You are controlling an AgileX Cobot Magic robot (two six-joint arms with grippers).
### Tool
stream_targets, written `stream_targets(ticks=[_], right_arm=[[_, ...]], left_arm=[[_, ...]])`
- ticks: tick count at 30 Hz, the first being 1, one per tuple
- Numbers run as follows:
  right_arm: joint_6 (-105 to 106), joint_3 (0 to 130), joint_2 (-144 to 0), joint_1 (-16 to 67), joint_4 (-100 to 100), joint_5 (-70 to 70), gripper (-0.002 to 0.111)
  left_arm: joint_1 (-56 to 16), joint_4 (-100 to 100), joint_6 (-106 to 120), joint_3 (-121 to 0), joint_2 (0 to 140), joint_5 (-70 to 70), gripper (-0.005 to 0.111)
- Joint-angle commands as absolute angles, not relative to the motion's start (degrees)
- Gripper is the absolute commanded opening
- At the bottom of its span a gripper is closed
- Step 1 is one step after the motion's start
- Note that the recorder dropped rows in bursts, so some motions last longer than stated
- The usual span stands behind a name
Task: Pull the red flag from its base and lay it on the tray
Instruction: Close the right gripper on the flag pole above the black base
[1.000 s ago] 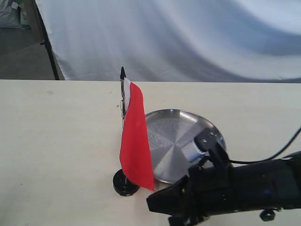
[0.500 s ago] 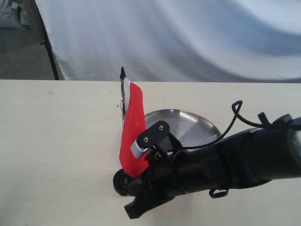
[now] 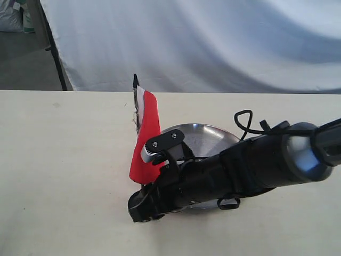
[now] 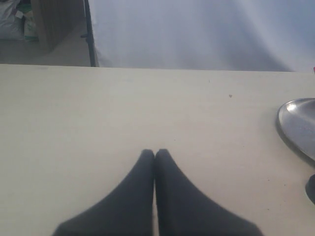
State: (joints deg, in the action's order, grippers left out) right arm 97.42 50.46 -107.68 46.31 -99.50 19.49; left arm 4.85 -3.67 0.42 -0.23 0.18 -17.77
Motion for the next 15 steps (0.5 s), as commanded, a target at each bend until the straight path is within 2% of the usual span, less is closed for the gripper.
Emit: stream_targets(ticks=[1, 9, 11, 13, 15], right_arm=[[97.3, 52.8, -109.8, 46.3, -99.9, 19.3, 0.059], [97.3, 54.2, -111.3, 46.3, -99.9, 13.5, 0.056], [97.3, 54.2, -111.6, 46.3, -99.9, 12.5, 0.050], [98.4, 54.6, -111.6, 46.3, -99.9, 12.5, 0.039], [98.5, 55.2, -111.6, 46.3, -99.9, 14.2, 0.039]], left_arm=[[5.0, -3.7, 0.0, 0.0, 0.0, -17.5, 0.000], [5.0, -3.7, 0.0, 0.0, 0.0, -17.5, 0.000], [5.0, -3.7, 0.0, 0.0, 0.0, -17.5, 0.000], [5.0, -3.7, 0.0, 0.0, 0.0, -17.5, 0.000], [5.0, -3.7, 0.0, 0.0, 0.0, -17.5, 0.000]])
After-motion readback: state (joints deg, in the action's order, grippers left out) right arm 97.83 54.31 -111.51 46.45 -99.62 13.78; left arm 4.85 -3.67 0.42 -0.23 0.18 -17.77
